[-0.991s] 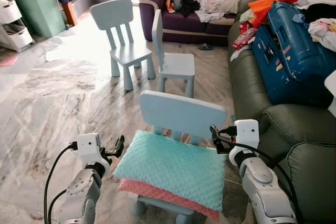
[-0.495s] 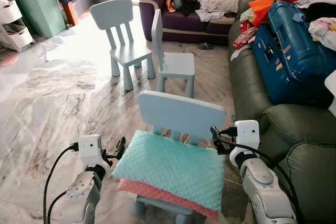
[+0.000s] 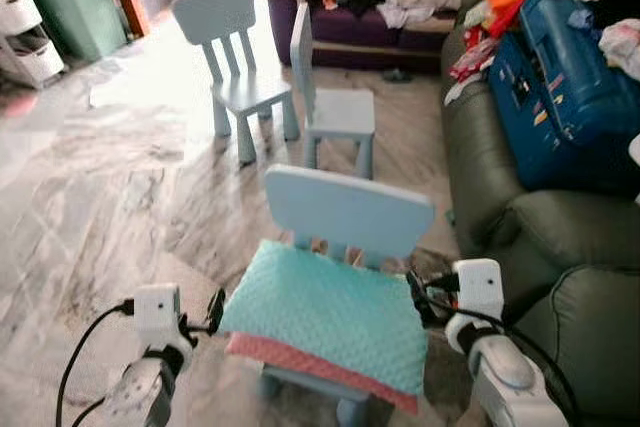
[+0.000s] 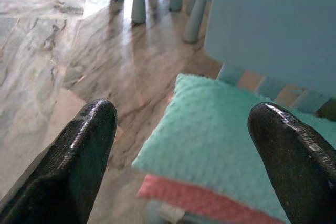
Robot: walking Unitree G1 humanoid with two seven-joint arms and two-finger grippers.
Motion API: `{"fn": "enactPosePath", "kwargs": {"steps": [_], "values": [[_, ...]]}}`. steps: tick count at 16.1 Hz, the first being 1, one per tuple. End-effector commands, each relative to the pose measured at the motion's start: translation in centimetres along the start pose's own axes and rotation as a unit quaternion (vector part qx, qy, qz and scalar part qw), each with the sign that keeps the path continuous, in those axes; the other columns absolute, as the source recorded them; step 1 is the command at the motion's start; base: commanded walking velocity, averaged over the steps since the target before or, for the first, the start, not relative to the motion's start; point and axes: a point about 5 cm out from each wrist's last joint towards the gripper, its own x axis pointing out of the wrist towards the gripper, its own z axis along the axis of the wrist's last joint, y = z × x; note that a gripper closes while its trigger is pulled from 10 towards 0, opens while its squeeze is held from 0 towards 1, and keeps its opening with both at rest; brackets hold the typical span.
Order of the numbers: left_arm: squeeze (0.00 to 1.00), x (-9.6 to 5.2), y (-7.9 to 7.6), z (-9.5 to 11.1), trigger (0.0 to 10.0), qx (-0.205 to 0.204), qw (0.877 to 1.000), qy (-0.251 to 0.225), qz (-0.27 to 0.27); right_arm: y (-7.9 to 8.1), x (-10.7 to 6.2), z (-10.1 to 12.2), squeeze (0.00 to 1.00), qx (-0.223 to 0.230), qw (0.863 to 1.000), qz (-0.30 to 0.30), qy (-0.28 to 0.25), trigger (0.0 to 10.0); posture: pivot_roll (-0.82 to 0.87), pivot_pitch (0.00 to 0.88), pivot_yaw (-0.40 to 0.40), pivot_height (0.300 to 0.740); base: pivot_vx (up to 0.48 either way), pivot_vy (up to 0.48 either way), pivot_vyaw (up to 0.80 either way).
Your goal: Move the pillow to the sofa
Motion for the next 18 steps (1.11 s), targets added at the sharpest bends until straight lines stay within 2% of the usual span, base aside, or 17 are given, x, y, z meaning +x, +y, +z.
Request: {"fn": "enactPosePath", "kwargs": {"steps": [1,4,9,18], "values": [[0.0,-0.5,0.2,-0.1,10.0,0.007,1.0,0.006,0.002,0.0,-0.6,-0.1,0.0,0.0,1.0,0.005,0.008,10.0,-0.04,0.168,0.02,0.74,0.0,0.0,0.0],[0.0,-1.9,0.3,-0.9,10.0,0.008,1.0,0.019,0.006,0.1,-1.8,-0.7,0.0,-0.002,1.0,0.012,0.022,10.0,-0.04,0.208,0.014,0.74,0.0,0.0,0.0],[0.0,-2.9,-0.1,-1.2,10.0,0.013,0.999,0.029,0.004,0.5,-2.3,-0.7,0.0,0.003,0.999,0.022,0.031,10.0,-0.04,0.227,0.012,0.74,0.0,0.0,0.0],[0.0,-2.1,-0.1,-0.7,10.0,0.013,1.0,0.027,0.003,0.5,-1.8,-0.4,0.0,0.002,0.999,0.023,0.029,10.0,-0.04,0.207,0.01,0.74,0.0,0.0,0.0]]}}
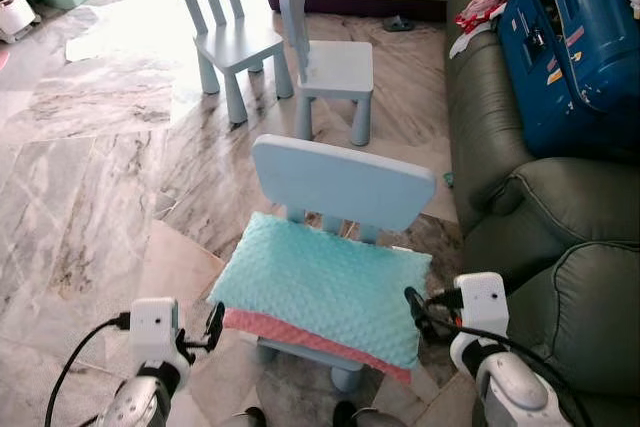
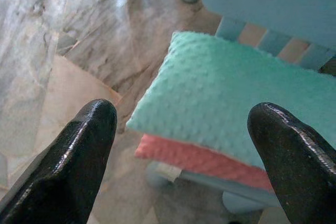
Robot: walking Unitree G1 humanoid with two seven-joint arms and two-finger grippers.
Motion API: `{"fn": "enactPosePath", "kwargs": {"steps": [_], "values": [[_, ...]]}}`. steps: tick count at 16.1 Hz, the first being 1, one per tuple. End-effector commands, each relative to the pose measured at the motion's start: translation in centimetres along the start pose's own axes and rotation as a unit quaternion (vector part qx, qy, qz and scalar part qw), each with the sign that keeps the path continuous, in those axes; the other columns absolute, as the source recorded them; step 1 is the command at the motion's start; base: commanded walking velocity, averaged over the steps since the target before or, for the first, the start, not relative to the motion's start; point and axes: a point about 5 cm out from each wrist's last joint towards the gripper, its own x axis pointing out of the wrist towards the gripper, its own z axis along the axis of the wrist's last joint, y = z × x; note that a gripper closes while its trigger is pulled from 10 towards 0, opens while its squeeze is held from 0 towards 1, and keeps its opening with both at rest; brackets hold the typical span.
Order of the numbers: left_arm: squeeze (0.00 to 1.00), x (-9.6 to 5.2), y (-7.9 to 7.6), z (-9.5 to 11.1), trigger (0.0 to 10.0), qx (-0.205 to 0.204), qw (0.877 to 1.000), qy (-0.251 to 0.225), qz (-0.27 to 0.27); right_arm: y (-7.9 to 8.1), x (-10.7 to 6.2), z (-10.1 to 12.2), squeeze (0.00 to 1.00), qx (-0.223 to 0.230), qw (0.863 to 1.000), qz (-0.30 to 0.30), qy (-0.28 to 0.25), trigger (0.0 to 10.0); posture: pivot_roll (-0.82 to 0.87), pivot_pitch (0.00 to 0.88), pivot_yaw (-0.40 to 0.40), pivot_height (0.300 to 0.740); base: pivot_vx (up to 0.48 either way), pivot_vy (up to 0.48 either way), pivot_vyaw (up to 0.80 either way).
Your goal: Move the pillow to the sofa
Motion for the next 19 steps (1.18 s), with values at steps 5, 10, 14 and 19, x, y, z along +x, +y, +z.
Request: {"fn": "enactPosePath", "kwargs": {"steps": [5,10,14,19], "values": [[0.0,-0.1,0.3,-0.63,10.0,0.003,1.0,0.015,0.005,0.2,0.07,-0.4,0.0,0.005,1.0,0.0,0.008,10.0,-0.04,0.192,0.01,0.74,0.0,0.0,0.0],[0.0,0.02,0.33,-0.54,10.0,0.004,1.0,0.014,0.006,0.26,0.17,-0.29,0.0,0.006,1.0,0.0,0.007,10.0,-0.04,0.195,0.011,0.74,0.0,0.0,0.0],[0.0,0.01,0.3,-0.55,10.0,0.003,1.0,0.014,0.006,0.3,0.16,-0.25,0.0,0.006,1.0,-0.001,0.006,10.0,-0.04,0.198,0.011,0.74,0.0,0.0,0.0],[0.0,-0.13,0.25,-0.61,10.0,0.003,1.0,0.015,0.007,0.3,0.03,-0.22,0.0,0.004,1.0,0.001,0.006,10.0,-0.04,0.205,0.009,0.74,0.0,0.0,0.0]]}}
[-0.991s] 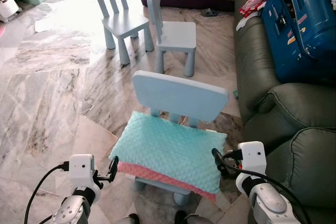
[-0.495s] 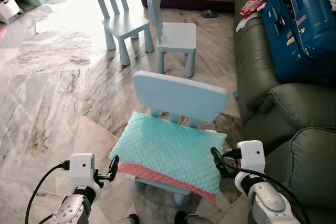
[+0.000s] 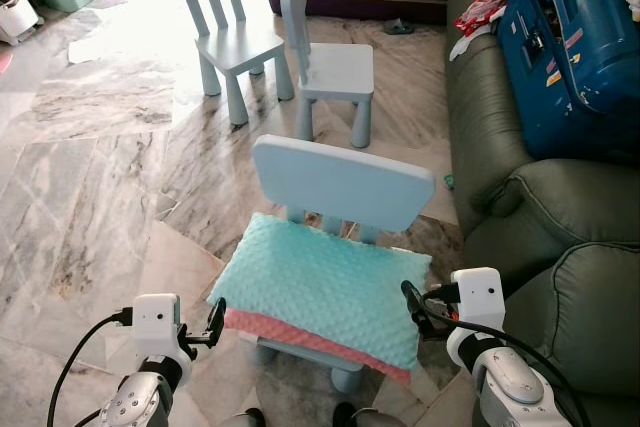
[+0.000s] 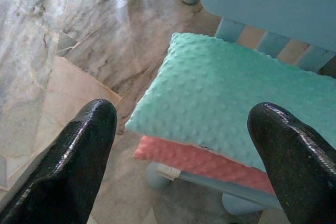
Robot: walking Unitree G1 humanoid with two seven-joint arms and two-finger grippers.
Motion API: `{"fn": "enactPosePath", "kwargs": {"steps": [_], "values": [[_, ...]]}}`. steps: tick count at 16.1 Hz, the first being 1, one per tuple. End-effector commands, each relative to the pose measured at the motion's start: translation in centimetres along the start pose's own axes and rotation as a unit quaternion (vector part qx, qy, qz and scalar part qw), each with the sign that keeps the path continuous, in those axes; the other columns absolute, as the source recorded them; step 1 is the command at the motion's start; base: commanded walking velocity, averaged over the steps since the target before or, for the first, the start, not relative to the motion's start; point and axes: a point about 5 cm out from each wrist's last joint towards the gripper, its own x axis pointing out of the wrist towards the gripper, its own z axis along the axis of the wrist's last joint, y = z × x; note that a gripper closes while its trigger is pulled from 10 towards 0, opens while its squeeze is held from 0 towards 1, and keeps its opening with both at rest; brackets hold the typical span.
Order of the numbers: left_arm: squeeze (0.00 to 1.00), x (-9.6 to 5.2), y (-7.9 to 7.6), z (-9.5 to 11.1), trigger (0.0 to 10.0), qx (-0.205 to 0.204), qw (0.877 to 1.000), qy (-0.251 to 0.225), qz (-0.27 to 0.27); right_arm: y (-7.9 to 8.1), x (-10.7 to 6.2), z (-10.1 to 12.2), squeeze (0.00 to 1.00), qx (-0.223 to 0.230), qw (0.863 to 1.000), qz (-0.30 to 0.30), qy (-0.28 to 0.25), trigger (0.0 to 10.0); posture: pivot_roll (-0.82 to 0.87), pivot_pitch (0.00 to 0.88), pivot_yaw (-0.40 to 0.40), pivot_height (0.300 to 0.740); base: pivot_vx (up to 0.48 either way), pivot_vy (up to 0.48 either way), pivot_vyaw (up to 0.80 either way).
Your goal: Move the pillow to the sofa
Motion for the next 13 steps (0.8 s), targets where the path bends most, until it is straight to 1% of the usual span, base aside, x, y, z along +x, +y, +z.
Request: {"fn": "enactPosePath", "kwargs": {"steps": [1,4,10,13], "values": [[0.0,-0.36,0.26,-0.57,10.0,0.004,1.0,0.012,0.007,0.02,-0.24,-0.45,0.0,-0.001,1.0,-0.001,0.01,10.0,-0.04,0.205,0.009,0.74,0.0,0.0,0.0],[0.0,-0.33,0.19,-0.62,10.0,0.004,1.0,0.013,0.006,0.02,-0.22,-0.46,0.0,-0.001,1.0,-0.001,0.011,10.0,-0.04,0.206,0.009,0.74,0.0,0.0,0.0],[0.0,-0.22,0.17,-0.59,10.0,0.003,1.0,0.012,0.006,0.03,-0.18,-0.4,0.0,-0.003,1.0,-0.001,0.01,10.0,-0.05,0.205,0.007,0.655,0.0,0.0,0.0],[0.0,-0.2,0.17,-0.57,10.0,0.003,1.0,0.012,0.006,0.03,-0.19,-0.39,0.0,-0.003,1.0,-0.002,0.01,10.0,-0.05,0.206,0.007,0.63,0.0,0.0,0.0]]}}
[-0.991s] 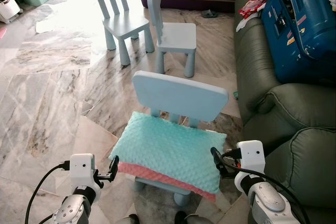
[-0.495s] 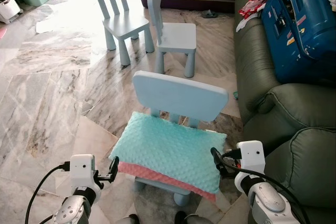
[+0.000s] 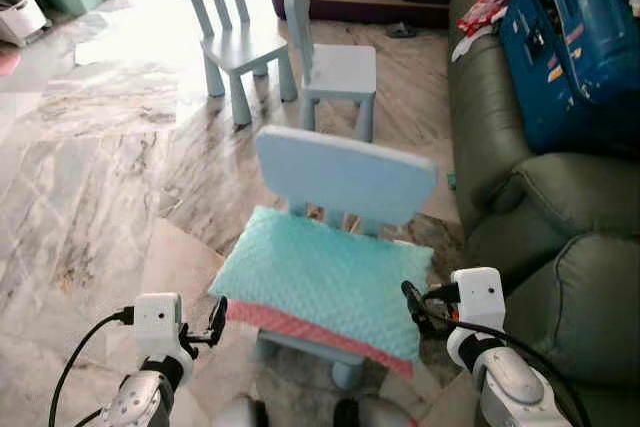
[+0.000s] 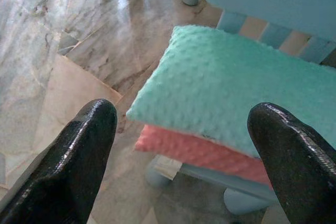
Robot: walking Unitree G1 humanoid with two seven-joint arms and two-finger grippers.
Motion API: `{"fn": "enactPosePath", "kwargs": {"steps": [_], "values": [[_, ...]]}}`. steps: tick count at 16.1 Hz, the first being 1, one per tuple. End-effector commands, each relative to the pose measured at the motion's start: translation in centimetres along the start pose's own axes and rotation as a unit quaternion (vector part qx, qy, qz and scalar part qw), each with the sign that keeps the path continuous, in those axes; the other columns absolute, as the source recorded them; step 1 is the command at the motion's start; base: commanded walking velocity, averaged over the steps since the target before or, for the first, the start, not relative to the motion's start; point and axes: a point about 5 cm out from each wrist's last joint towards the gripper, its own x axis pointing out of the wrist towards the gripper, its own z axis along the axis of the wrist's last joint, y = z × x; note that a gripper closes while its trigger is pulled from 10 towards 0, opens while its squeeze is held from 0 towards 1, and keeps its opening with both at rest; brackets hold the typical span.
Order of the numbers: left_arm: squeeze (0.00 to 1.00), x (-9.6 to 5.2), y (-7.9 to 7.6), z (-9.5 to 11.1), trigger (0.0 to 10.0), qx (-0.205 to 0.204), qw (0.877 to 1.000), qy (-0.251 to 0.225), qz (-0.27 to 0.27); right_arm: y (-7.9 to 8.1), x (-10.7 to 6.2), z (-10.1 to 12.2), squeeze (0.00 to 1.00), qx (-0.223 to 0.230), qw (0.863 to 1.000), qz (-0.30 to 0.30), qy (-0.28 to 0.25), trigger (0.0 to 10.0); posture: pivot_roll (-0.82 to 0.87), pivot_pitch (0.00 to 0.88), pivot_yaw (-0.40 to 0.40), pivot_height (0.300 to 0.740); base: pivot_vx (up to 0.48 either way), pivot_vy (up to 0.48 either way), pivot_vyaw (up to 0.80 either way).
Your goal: Move the pillow to the sofa
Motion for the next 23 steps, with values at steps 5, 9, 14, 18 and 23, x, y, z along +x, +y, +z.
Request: {"fn": "enactPosePath", "kwargs": {"steps": [5,9,14,18,23], "values": [[0.0,-0.29,0.32,-0.69,10.0,0.003,1.0,0.015,0.008,0.06,-0.19,-0.44,0.0,-0.001,1.0,-0.002,0.01,10.0,-0.05,0.208,0.008,0.56,0.0,0.0,0.0],[0.0,-0.27,0.28,-0.66,10.0,0.003,1.0,0.014,0.007,0.12,-0.13,-0.46,0.0,-0.001,1.0,-0.002,0.01,10.0,-0.05,0.207,0.008,0.55,0.0,0.0,0.0],[0.0,-0.19,0.36,-0.58,10.0,0.004,1.0,0.013,0.009,0.08,0.0,-0.42,0.0,0.001,1.0,-0.003,0.008,10.0,-0.04,0.205,0.007,0.55,0.0,0.0,0.0],[0.0,-0.1,0.35,-0.61,10.0,0.004,1.0,0.012,0.008,0.11,0.11,-0.41,0.0,-0.001,1.0,-0.001,0.009,10.0,-0.04,0.199,0.006,0.55,0.0,0.0,0.0],[0.0,0.08,0.48,-0.39,10.0,0.007,1.0,0.01,0.007,0.27,0.23,-0.42,0.0,-0.001,1.0,0.001,0.009,10.0,-0.04,0.198,0.009,0.52,0.0,0.0,0.0]]}}
